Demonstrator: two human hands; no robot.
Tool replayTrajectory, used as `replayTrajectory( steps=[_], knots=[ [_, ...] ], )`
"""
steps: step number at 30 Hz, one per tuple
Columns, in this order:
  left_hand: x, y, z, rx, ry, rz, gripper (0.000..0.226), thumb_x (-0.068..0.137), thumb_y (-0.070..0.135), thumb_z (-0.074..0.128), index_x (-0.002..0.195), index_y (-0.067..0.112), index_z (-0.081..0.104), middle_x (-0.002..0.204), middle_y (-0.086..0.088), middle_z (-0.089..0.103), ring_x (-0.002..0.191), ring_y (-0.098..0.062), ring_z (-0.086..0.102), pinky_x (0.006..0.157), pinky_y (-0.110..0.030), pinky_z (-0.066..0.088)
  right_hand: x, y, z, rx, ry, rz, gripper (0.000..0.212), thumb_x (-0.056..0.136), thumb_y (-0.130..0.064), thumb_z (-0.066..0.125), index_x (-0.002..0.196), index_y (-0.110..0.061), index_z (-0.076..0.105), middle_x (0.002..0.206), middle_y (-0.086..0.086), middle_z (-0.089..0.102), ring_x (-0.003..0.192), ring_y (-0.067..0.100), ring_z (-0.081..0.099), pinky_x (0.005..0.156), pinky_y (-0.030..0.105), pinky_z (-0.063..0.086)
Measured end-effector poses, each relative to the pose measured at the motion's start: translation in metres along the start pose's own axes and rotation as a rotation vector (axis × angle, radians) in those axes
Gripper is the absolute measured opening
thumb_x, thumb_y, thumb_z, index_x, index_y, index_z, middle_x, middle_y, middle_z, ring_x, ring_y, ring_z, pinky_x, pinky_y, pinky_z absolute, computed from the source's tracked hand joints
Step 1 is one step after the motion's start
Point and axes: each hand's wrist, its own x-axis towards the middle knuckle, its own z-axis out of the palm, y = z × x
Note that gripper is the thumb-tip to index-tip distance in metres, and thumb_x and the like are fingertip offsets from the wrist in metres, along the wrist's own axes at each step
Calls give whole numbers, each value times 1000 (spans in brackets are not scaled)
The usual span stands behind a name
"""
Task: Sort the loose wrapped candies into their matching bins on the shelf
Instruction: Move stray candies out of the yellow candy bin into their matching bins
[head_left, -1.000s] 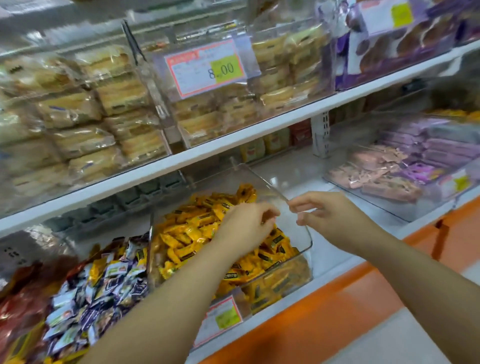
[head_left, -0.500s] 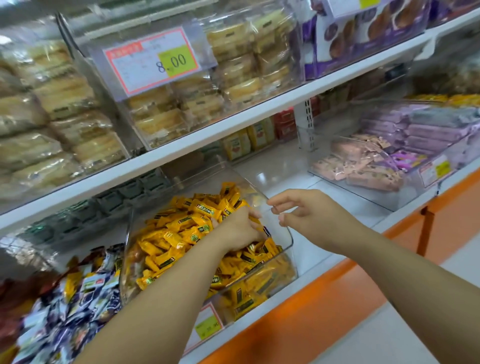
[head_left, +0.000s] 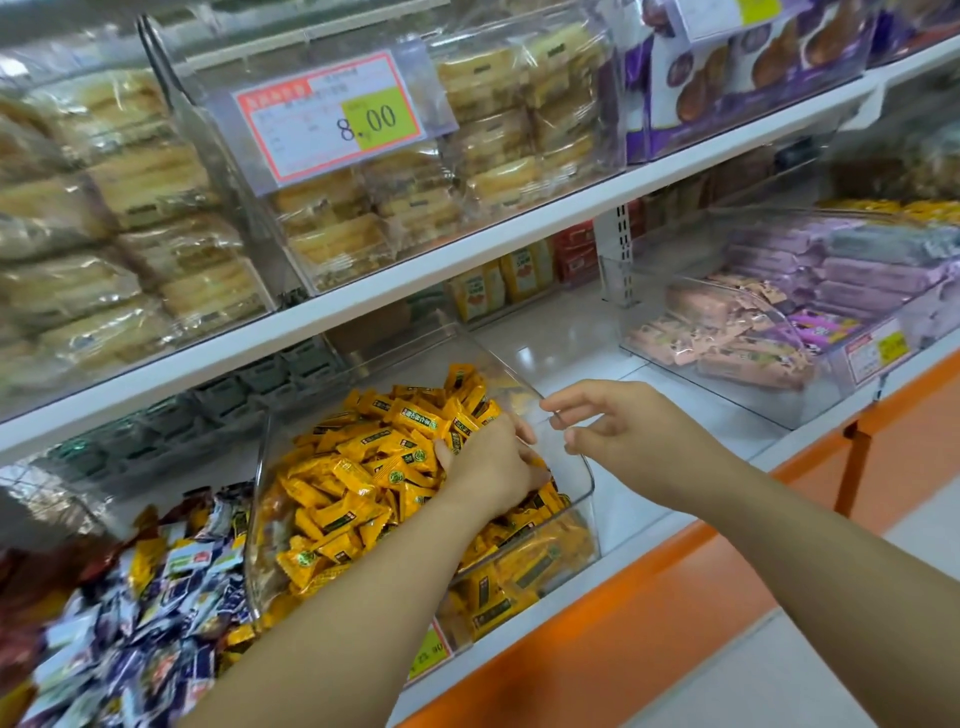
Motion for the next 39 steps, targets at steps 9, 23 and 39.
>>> replayTrajectory(
  steps=[9,23,39],
  knots=[
    [-1,-11,-8,-54,59,183,27,78,20,66,82,36,46,78,18,60,83,-8,56,103,-50,37,-1,0,-1,-45,-15,3,22,92,-18,56,104,-37,59,106,-11,64,85,2,63,72,15,47],
    [-100,-78,-105,-436,646,290,23,88,9,62,84,32,59,83,16,64,83,1,60,75,-11,44,0,-35,31,-247,160,-127,21,92,-16,58,107,-27,67,101,-9,60,87,1,52,64,-1,39],
    [-100,-99,-119,-208,620,252,20,91,12,57,94,31,60,96,18,59,88,11,51,77,-1,36,10,-39,47,-252,305,-122,28,90,0,50,99,-19,69,88,-6,56,65,1,46,55,6,34]
  ],
)
